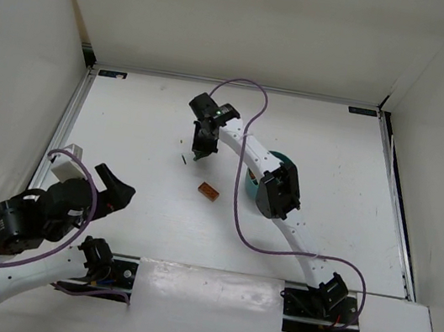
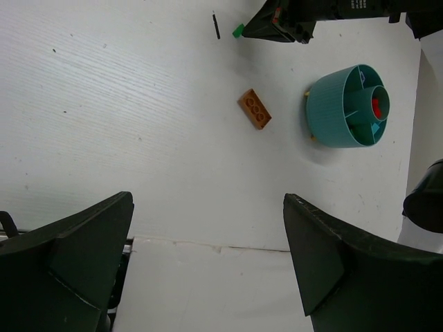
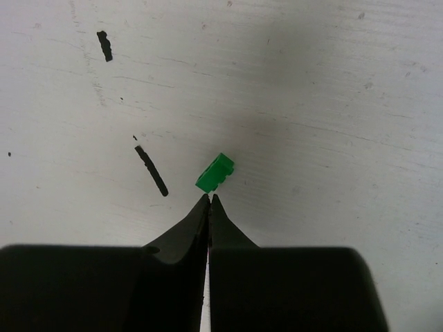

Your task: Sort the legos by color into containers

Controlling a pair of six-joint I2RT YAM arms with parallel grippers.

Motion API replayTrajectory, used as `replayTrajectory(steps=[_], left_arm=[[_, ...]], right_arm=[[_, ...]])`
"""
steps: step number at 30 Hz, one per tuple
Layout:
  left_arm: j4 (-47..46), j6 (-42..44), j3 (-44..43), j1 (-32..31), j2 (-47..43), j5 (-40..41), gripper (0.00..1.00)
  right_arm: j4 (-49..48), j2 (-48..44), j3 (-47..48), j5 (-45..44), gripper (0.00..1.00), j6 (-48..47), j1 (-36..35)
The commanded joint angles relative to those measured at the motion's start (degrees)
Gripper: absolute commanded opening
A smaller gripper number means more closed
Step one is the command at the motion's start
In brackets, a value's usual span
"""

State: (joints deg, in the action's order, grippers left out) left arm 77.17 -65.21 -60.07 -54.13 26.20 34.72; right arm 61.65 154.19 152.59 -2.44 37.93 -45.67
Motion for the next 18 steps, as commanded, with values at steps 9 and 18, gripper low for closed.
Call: replayTrajectory(steps=[9, 18], left_arm=[[7.3, 3.6, -2.8, -0.2, 3.8, 0.3, 1.00], [2.7, 6.4, -2.4, -0.2, 7.6, -1.3, 1.00]], right_arm=[[1.5, -4.3, -6.3, 3.7, 0.00, -2.1, 0.7], [0.8, -10.1, -15.7, 0.4, 0.00, -5.3, 0.4]])
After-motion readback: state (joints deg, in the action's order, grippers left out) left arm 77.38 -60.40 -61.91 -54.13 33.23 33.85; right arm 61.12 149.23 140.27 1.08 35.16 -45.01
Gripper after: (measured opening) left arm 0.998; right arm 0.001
